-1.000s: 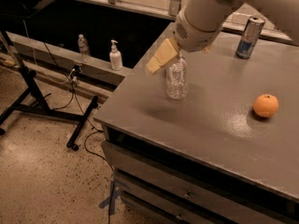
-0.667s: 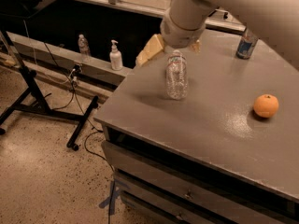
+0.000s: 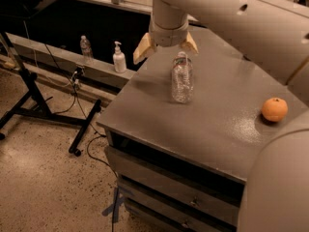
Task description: Place water bottle upright
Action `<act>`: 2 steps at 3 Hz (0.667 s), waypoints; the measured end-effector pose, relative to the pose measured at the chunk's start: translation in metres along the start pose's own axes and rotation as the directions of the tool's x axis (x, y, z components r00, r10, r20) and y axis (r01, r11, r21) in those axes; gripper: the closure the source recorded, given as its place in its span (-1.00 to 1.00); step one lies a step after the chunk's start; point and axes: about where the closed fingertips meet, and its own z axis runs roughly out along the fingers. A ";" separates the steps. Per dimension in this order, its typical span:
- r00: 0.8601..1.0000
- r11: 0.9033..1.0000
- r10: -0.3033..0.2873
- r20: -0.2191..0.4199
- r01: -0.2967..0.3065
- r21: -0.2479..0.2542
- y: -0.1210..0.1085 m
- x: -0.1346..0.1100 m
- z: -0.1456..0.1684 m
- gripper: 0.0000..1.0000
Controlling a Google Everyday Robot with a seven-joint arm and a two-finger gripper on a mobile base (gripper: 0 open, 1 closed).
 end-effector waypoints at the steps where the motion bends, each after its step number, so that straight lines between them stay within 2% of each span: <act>1: 0.998 0.994 0.049 -0.025 -0.046 0.102 -0.007 0.003 0.016 -1.00; 2: 0.996 0.984 0.077 -0.045 -0.069 0.166 -0.016 0.007 0.028 -1.00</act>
Offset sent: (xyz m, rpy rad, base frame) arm 0.0067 -0.0271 -0.0386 -0.1978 0.0430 -0.1875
